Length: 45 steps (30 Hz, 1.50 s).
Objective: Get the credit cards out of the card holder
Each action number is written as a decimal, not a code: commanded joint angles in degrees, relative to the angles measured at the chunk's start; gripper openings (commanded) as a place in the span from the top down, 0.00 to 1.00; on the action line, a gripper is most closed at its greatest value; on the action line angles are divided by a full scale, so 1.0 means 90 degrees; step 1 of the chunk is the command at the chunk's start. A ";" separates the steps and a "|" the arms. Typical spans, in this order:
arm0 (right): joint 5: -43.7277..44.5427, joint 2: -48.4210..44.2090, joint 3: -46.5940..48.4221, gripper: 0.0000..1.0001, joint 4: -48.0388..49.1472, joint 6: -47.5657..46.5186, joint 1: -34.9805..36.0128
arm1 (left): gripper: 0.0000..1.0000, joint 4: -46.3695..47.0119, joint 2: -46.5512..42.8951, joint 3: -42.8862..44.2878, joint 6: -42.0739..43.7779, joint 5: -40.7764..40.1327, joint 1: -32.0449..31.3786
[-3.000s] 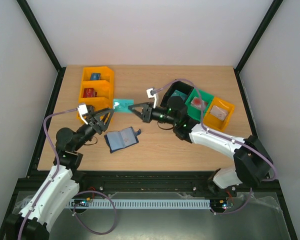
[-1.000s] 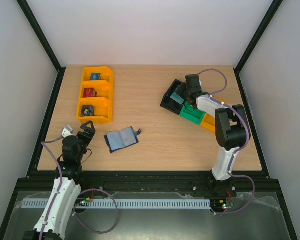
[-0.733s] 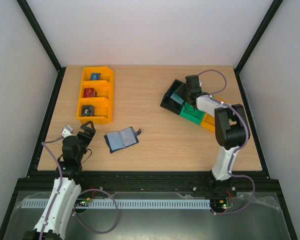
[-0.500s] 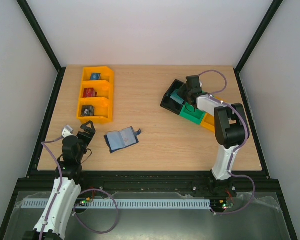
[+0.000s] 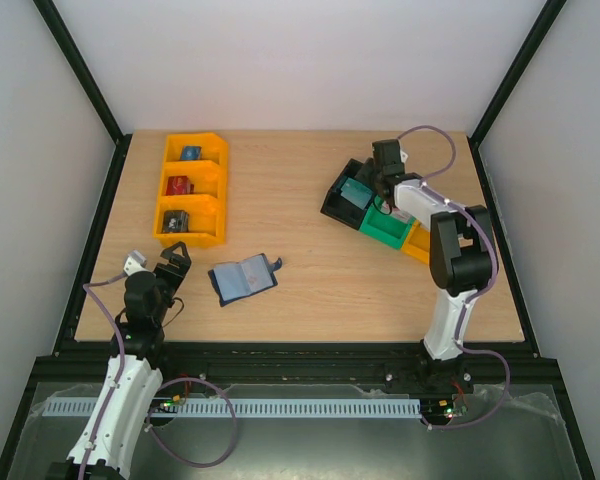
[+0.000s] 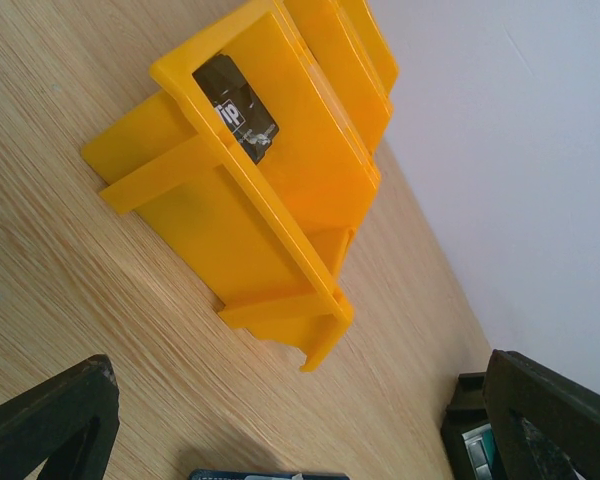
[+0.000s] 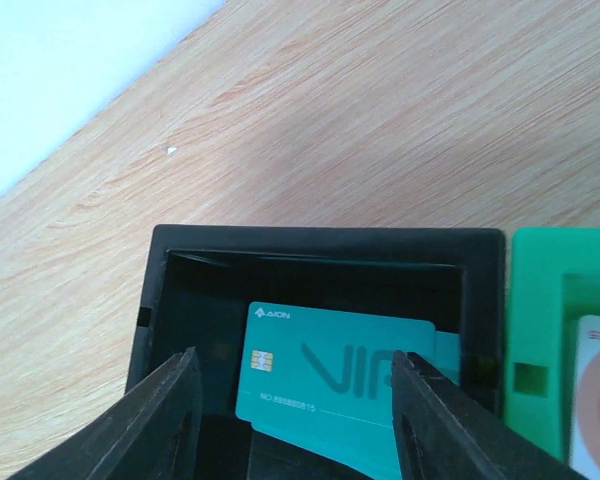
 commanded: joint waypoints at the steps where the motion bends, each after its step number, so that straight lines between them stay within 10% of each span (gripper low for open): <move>1: 0.0450 -0.0487 0.0194 0.49 -0.0408 -0.0469 0.0022 | 0.00 -0.0044 -0.0013 -0.0085 -0.0015 -0.0007 0.0048; 8: -0.0511 -0.0933 0.0414 0.47 -0.1278 -0.2413 0.1526 | 0.01 0.0112 0.0309 -0.0112 -0.0029 0.0613 -0.0089; 17: -0.1591 -0.0620 -0.0359 0.47 -0.1362 -0.2012 0.3558 | 0.01 0.0238 0.1733 -0.0103 -0.0181 0.0941 -0.1402; 37: -0.2711 0.0432 -0.1243 0.62 0.0353 -0.1005 0.4018 | 0.01 0.1956 0.3727 -0.0093 0.0617 0.0722 -0.1993; 41: -0.2943 0.0387 -0.1349 0.64 0.0632 -0.0925 0.4023 | 0.10 0.2130 0.3836 -0.0083 0.0854 0.0681 -0.2082; 45: -0.3124 0.0327 -0.1453 0.64 0.0860 -0.0892 0.4018 | 0.43 0.2184 0.3865 -0.0071 0.1003 0.0637 -0.2153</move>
